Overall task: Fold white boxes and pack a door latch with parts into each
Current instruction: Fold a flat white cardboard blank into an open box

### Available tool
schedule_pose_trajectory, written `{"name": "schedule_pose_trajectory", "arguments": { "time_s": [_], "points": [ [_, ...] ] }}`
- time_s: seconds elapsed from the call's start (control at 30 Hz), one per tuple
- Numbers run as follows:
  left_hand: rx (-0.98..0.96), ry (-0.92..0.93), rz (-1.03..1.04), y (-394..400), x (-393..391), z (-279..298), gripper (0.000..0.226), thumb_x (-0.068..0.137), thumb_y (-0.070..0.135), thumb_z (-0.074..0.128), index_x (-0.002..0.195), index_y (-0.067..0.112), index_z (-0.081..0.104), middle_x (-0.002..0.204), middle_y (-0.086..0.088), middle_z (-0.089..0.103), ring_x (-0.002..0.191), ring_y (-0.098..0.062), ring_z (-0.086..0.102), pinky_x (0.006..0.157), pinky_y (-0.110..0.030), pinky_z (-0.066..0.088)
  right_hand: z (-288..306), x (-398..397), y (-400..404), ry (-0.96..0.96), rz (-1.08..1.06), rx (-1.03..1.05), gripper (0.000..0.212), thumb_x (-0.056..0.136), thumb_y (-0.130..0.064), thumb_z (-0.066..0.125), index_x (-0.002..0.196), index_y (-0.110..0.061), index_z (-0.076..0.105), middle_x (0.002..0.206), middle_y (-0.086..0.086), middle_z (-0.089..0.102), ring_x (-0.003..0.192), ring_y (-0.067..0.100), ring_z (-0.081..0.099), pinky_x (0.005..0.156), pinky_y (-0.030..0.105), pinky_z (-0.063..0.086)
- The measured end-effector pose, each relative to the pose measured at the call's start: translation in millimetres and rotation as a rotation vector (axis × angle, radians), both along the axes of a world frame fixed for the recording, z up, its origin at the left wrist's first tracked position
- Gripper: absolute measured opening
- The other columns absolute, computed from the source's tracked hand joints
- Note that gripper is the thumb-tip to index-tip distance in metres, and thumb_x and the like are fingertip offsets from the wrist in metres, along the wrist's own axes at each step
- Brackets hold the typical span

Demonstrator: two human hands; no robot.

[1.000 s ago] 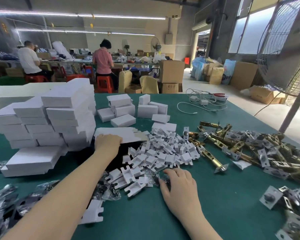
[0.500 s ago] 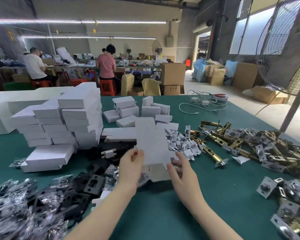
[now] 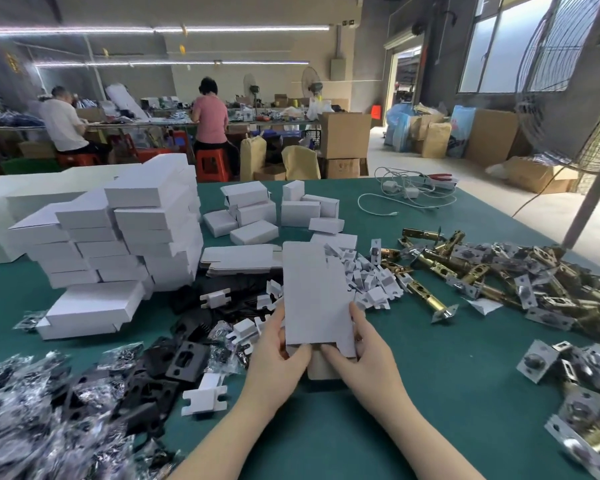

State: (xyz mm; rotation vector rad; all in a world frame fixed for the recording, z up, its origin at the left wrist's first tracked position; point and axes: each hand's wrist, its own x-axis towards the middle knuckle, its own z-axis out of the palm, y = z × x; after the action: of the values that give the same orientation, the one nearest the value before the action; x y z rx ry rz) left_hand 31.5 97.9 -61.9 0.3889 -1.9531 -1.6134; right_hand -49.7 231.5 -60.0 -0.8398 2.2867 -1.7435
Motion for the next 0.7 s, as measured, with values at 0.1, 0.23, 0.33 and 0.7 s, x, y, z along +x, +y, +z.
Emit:
{"name": "schedule_pose_trajectory", "arguments": {
  "time_s": [0.1,0.23,0.33,0.7],
  "points": [
    [-0.093,0.003,0.074,1.8,1.0,-1.5,0.050,0.095,0.009,0.061,0.137,0.031,0.048,0.121,0.029,0.062,0.104,0.009,0.059,0.091,-0.014,0.043,0.7,-0.2,-0.8,0.034,0.009,0.058,0.074,0.082,-0.030,0.075,0.103,-0.086,0.030,0.101,-0.038,0.060,0.097,-0.001,0.061,0.077,0.015,0.048],
    [-0.174,0.009,0.086,3.9,0.7,-0.9,0.049,0.096,0.008,0.052,0.141,0.027,0.044,0.121,0.039,0.056,0.107,0.016,0.053,0.085,-0.001,0.036,0.4,3.3,-2.9,0.029,0.023,0.093,0.074,0.085,-0.036,0.071,0.148,-0.042,0.033,0.122,-0.021,0.061,0.108,0.003,0.058,0.091,0.024,0.050],
    [-0.220,-0.015,0.076,5.6,0.9,0.6,0.056,0.088,0.020,0.047,0.143,0.029,0.043,0.116,0.038,0.058,0.091,0.014,0.055,0.080,-0.004,0.040,1.3,5.8,-3.1,0.104,-0.023,0.140,0.064,0.091,-0.035,0.064,0.148,-0.027,0.036,0.104,-0.027,0.056,0.103,-0.001,0.055,0.080,0.011,0.043],
    [-0.337,-0.071,0.033,13.7,7.7,8.4,0.070,0.082,0.020,0.045,0.130,0.070,0.032,0.099,0.044,0.058,0.081,0.009,0.054,0.075,-0.005,0.042,2.6,14.8,-5.1,0.136,-0.176,0.232,0.054,0.096,-0.018,0.043,0.150,-0.026,0.037,0.113,-0.002,0.064,0.099,0.019,0.056,0.076,0.030,0.041]
  ]
}}
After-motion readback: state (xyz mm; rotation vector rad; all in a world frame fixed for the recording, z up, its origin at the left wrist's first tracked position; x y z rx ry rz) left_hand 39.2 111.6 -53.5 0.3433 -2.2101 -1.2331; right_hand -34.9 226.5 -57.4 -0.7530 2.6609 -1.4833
